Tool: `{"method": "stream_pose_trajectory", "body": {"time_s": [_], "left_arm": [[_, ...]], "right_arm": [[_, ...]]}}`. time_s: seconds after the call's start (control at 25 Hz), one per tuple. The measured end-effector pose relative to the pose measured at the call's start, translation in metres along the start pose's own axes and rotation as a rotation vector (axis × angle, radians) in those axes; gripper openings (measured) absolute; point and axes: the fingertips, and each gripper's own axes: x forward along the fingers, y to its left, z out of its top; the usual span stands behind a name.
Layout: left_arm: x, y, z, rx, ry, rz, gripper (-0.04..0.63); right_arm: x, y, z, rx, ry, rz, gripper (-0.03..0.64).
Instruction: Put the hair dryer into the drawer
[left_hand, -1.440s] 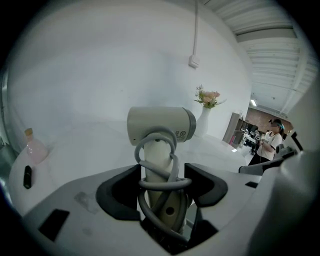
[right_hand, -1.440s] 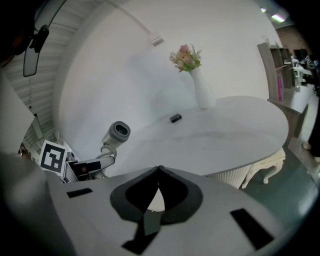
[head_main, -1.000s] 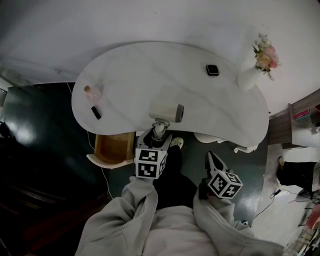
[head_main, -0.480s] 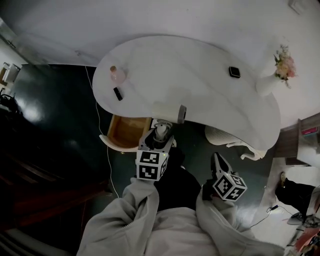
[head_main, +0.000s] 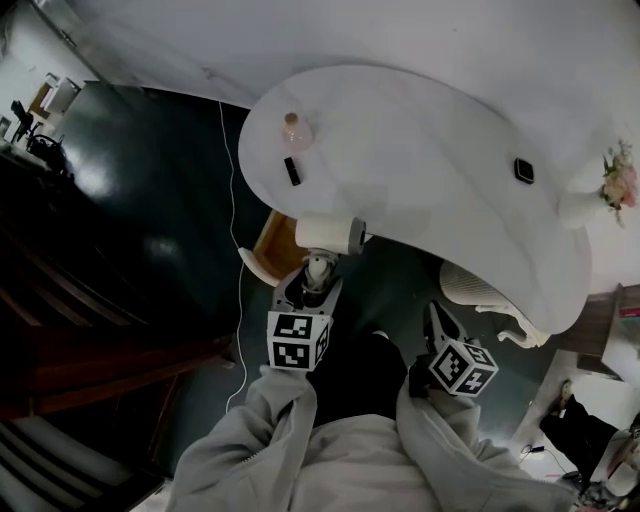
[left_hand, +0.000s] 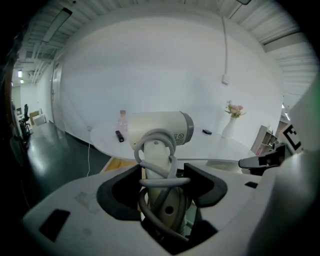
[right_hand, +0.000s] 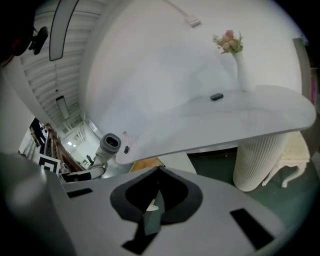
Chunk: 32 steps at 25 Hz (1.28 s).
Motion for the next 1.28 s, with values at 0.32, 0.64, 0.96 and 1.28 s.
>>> {"method": "stream_pose_trajectory", "body": {"time_s": [0.32, 0.64, 0.96, 1.28], "left_arm": [[-0.028, 0.060, -0.009, -0.038, 0.055, 0.090, 0.268], [-0.036, 0.086, -0.025, -0.038, 0.118, 0.090, 0.267], [-0.021, 0.098, -0.067, -0.080, 0.251, 0.041, 0.267], [0.008, 0.111, -0.105, -0.114, 0.431, 0.022, 0.267]], "right_arm": [[0.051, 0.052, 0.007, -0.055, 0.078, 0.075, 0.049], [0.079, 0.079, 0.006, -0.092, 0.128, 0.112, 0.048], [0.087, 0.082, 0.000, -0.092, 0.163, 0.094, 0.049], [0.088, 0.076, -0.007, -0.059, 0.174, 0.055, 0.049]]}}
